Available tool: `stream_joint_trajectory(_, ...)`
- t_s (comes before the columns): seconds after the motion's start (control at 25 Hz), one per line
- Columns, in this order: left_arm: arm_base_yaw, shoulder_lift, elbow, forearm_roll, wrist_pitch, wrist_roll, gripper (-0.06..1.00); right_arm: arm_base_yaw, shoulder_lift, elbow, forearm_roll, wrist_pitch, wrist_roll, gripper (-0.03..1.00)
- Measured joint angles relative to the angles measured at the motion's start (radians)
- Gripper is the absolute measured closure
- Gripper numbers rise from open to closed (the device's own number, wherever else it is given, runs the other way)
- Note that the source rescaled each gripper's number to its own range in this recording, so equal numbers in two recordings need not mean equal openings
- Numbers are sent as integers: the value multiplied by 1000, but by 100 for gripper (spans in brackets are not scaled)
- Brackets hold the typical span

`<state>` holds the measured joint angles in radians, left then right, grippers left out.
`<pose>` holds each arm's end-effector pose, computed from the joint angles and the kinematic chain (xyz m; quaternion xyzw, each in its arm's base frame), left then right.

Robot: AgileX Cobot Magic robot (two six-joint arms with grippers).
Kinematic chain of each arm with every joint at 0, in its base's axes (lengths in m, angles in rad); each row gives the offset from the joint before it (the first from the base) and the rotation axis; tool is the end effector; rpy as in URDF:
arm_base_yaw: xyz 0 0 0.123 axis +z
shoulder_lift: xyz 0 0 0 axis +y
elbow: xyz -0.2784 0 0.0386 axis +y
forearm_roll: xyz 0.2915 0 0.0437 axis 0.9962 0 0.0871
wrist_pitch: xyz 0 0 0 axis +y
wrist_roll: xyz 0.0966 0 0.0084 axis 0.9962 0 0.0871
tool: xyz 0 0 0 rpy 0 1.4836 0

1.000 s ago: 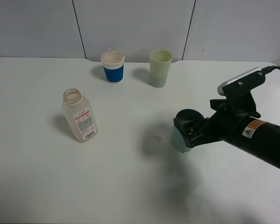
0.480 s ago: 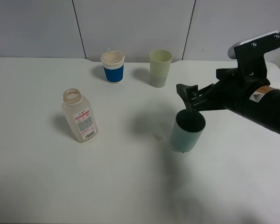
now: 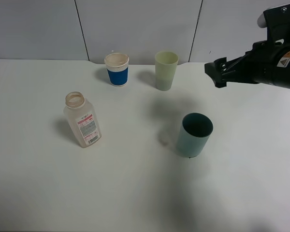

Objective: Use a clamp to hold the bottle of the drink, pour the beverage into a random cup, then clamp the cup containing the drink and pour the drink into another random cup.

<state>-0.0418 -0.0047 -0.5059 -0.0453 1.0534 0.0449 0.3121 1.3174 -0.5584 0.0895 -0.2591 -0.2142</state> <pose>0.0412 -0.0055 0.2982 0.0377 0.8475 -0.0218 0.5290 0.2842 0.0894 0.1943 -0.1765 0.8184 0.0408 0.5453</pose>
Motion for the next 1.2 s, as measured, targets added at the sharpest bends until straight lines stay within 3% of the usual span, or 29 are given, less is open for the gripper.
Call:
stream_joint_trajectory(0.24, 0, 0, 0, 0, 0, 0, -6, -142, -88, -23, -103, 113, 131, -3)
stream_joint_trajectory(0.52, 0, 0, 0, 0, 0, 0, -6, -293, -308, -23, -111, 247, 147, -3)
stream_joint_trajectory(0.56, 0, 0, 0, 0, 0, 0, -6, -349, -395, -23, -111, 295, 147, -3)
stream_joint_trajectory(0.76, 0, 0, 0, 0, 0, 0, -6, -437, -576, -23, -118, 436, 147, -3)
stream_joint_trajectory(1.2, 0, 0, 0, 0, 0, 0, -6, -456, -893, -23, -140, 733, 147, -3)
